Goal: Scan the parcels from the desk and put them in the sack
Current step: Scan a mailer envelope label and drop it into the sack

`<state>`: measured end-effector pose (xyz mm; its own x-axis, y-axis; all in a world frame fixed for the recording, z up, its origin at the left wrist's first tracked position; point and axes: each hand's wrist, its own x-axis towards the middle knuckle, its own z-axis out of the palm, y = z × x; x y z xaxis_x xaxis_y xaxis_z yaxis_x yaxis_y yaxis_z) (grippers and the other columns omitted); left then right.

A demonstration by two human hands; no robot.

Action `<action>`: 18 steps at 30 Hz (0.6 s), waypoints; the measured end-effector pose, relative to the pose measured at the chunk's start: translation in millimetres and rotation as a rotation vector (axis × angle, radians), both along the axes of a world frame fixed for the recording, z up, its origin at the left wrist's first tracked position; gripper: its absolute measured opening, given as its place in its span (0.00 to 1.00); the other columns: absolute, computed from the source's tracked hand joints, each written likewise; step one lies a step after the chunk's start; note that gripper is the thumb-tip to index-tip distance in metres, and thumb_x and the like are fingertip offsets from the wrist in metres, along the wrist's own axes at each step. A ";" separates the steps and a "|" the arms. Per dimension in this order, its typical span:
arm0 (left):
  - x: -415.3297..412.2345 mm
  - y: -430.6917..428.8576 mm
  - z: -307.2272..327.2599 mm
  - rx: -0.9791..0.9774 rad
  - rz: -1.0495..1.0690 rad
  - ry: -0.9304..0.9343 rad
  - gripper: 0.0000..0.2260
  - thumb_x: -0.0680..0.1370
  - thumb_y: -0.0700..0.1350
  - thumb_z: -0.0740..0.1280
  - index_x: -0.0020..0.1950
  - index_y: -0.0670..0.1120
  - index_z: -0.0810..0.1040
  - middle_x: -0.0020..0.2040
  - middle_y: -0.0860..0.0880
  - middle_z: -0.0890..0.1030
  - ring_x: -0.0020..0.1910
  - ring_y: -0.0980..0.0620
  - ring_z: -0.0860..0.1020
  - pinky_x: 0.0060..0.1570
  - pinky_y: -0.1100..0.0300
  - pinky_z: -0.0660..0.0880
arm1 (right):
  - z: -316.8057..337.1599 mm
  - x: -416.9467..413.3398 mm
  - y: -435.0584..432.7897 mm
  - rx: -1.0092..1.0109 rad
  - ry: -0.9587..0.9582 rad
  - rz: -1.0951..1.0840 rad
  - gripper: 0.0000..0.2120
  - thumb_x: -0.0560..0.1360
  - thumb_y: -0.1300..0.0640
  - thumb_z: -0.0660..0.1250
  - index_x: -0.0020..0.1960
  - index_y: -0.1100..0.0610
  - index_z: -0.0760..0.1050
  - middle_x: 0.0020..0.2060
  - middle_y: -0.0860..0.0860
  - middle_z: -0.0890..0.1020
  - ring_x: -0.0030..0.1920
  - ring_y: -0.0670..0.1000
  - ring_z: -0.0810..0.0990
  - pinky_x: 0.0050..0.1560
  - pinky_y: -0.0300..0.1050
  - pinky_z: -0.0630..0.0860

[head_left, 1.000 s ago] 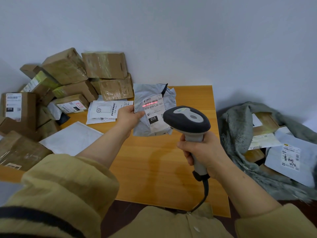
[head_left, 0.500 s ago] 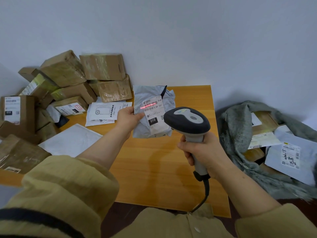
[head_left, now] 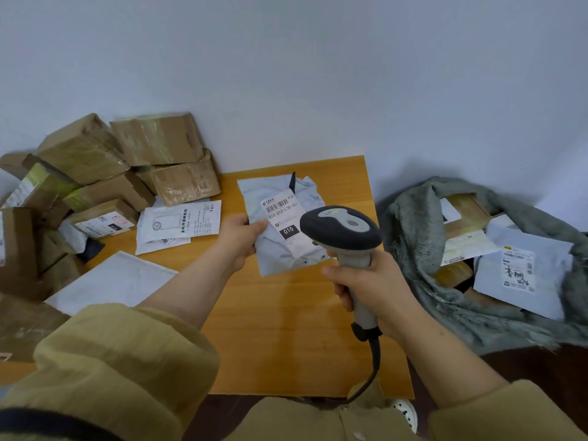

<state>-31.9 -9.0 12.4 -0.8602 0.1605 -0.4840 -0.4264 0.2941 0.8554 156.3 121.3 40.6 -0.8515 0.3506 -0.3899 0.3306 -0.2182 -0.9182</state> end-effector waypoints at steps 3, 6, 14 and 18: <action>20.6 45.9 -13.5 0.033 -0.087 -0.137 0.05 0.80 0.35 0.61 0.49 0.41 0.75 0.47 0.44 0.80 0.39 0.51 0.78 0.33 0.60 0.79 | -7.6 16.9 21.3 -0.067 -0.004 -0.144 0.07 0.71 0.64 0.72 0.41 0.68 0.77 0.23 0.53 0.74 0.22 0.51 0.69 0.27 0.43 0.68; 49.7 105.9 -27.6 0.025 -0.200 -0.229 0.09 0.78 0.29 0.58 0.42 0.39 0.73 0.39 0.43 0.78 0.35 0.49 0.77 0.27 0.61 0.79 | -18.6 42.0 52.3 -0.123 -0.021 -0.293 0.06 0.72 0.66 0.71 0.47 0.69 0.78 0.23 0.53 0.73 0.22 0.51 0.69 0.27 0.43 0.68; 142.4 273.1 -81.4 -0.041 -0.490 -0.392 0.12 0.78 0.29 0.62 0.61 0.33 0.75 0.57 0.38 0.80 0.53 0.41 0.81 0.46 0.52 0.79 | -50.9 133.1 134.2 -0.218 -0.068 -0.652 0.05 0.74 0.68 0.68 0.49 0.63 0.77 0.23 0.54 0.72 0.20 0.51 0.67 0.24 0.40 0.67; 184.0 335.5 -111.9 -0.044 -0.523 -0.425 0.14 0.78 0.28 0.62 0.63 0.32 0.74 0.60 0.36 0.78 0.49 0.43 0.79 0.47 0.52 0.77 | -65.0 173.0 156.4 -0.248 -0.087 -0.764 0.04 0.73 0.69 0.68 0.48 0.64 0.78 0.22 0.54 0.72 0.21 0.52 0.67 0.24 0.42 0.67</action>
<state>152.2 326.6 -99.5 -0.4083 0.4761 -0.7789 -0.5153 0.5841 0.6271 329.3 277.6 -24.4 -0.3744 0.7182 -0.5865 0.0757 -0.6068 -0.7913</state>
